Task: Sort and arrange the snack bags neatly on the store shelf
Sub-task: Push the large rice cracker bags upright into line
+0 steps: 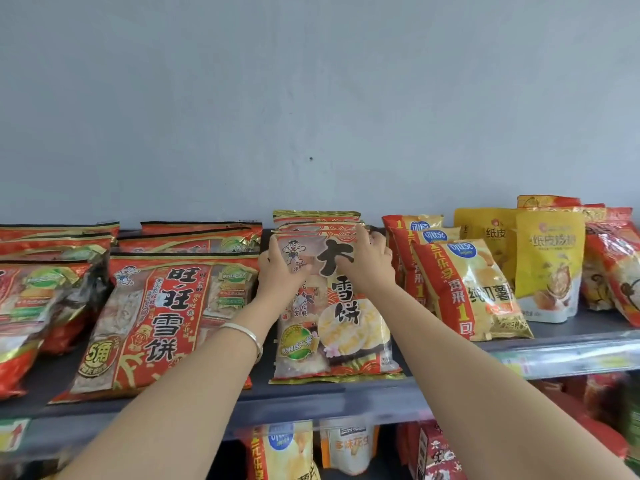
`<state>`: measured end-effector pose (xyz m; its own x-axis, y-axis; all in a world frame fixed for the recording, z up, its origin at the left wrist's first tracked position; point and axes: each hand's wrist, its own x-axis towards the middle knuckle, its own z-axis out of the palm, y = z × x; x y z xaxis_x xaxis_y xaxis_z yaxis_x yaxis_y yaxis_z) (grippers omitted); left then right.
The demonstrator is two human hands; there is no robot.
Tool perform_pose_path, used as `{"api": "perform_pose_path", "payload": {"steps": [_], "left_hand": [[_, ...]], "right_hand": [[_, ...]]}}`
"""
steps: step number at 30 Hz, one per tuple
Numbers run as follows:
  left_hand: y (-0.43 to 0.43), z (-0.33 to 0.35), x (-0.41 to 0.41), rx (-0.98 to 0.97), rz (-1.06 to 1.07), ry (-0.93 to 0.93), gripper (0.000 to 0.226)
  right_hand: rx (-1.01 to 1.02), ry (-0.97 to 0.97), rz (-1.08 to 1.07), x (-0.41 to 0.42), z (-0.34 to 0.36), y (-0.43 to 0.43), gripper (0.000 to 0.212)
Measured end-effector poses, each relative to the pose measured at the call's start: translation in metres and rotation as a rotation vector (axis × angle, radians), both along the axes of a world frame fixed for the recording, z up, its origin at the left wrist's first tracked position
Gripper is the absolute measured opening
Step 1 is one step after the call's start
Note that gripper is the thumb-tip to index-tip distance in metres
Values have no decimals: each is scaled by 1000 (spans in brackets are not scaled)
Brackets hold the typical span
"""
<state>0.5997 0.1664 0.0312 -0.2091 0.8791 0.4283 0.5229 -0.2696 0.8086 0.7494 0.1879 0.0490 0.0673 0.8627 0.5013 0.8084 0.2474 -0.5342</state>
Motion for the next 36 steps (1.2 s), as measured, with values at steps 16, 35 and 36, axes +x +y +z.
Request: {"api": "perform_pose_path", "payload": {"steps": [16, 35, 36], "left_hand": [[21, -65, 2, -215, -301, -630, 66], [40, -23, -11, 9, -122, -420, 60], [45, -18, -13, 19, -116, -426, 59]], "right_hand": [[-302, 602, 66, 30, -52, 13, 97], [230, -174, -120, 9, -10, 17, 46], [248, -222, -114, 7, -5, 20, 44]]}}
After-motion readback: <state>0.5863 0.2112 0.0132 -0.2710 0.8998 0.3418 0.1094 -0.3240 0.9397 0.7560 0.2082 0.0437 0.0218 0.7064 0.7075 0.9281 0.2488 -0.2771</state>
